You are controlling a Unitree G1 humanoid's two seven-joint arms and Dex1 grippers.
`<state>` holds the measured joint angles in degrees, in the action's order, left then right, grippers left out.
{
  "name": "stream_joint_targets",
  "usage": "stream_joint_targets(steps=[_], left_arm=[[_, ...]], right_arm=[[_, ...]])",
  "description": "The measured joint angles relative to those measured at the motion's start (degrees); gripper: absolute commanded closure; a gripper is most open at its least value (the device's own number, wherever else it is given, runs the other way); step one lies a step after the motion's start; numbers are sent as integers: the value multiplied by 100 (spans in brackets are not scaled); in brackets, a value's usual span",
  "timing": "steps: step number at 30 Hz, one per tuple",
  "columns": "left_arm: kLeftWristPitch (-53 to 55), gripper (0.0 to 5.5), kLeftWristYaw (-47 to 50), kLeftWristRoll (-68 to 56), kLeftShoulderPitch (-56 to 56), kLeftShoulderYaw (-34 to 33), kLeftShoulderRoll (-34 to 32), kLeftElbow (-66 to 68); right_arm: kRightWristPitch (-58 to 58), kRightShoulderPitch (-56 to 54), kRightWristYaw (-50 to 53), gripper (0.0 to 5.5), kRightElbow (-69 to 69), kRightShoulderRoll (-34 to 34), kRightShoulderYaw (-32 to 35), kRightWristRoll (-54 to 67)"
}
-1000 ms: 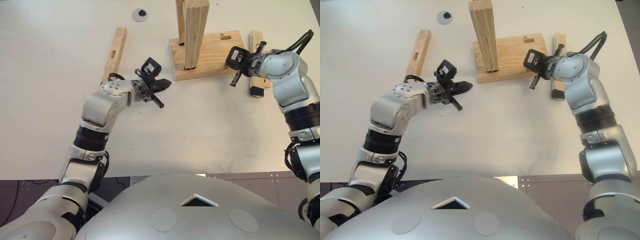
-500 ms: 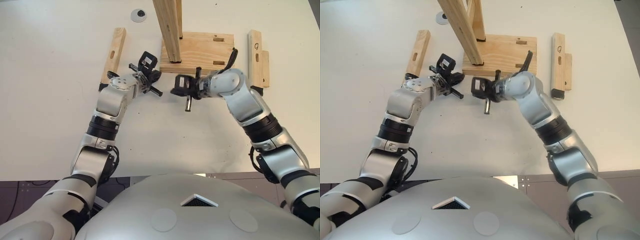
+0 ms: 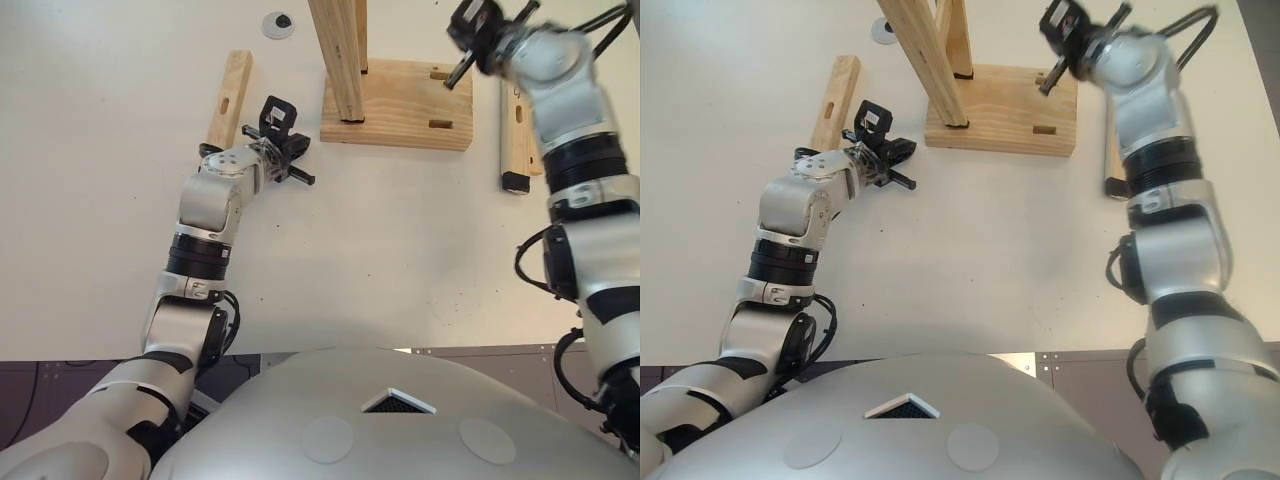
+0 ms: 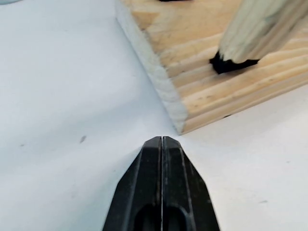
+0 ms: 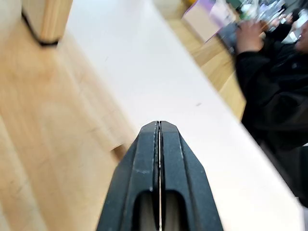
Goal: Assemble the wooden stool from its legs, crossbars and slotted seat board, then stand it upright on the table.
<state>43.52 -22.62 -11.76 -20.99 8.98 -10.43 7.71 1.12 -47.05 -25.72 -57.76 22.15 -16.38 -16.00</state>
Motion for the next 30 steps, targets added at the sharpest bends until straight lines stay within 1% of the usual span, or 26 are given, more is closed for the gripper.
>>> stream_joint_targets(steps=[1, 2, 5, 8, 10, 13, 16, 20, 24, 26, 28, 30], left_arm=[[21, 550, -12, -2, -15, 37, 26, -13], [45, 550, -36, -1, -81, 97, 78, -27], [121, 550, -48, -5, -149, 161, 179, -268], [-8, 550, -22, -5, -152, 153, 325, -185], [-110, 550, 49, -8, -156, 111, 481, -43], [-190, 550, 129, 1, -159, 39, 563, 88], [-192, 550, 173, 52, -140, -34, 434, 129], [-278, 550, 412, 296, -138, -177, 209, 208], [-533, 550, 476, 392, -198, -293, 136, 473], [-634, 550, 471, 384, -246, -498, 32, 617], [-620, 550, 355, -65, -273, -1016, 10, 611], [-590, 550, 184, -534, -260, -1480, 11, 442]], right_arm=[[304, 17, 313, 549, -398, -114, -113, -151], [465, -27, 382, 549, -639, -114, -247, -303], [623, -111, 157, 549, -863, -77, -401, -457], [809, -205, -537, 549, -822, 176, -633, -594], [987, -169, -1073, 549, -630, 342, -651, -539], [990, -9, -1819, 549, -73, 389, -651, -333], [720, 310, -2477, 549, 774, 407, -664, -126], [-9, 610, -3237, 549, 1982, 295, -965, 30], [-700, 932, -4167, 549, 3125, -205, -1393, 450], [-904, 1093, -4251, 549, 3352, -440, -1394, 702], [-1140, 1196, -3939, 549, 3280, -639, -1101, 971], [-1548, 1203, -3473, 549, 3175, -660, -566, 1204]])
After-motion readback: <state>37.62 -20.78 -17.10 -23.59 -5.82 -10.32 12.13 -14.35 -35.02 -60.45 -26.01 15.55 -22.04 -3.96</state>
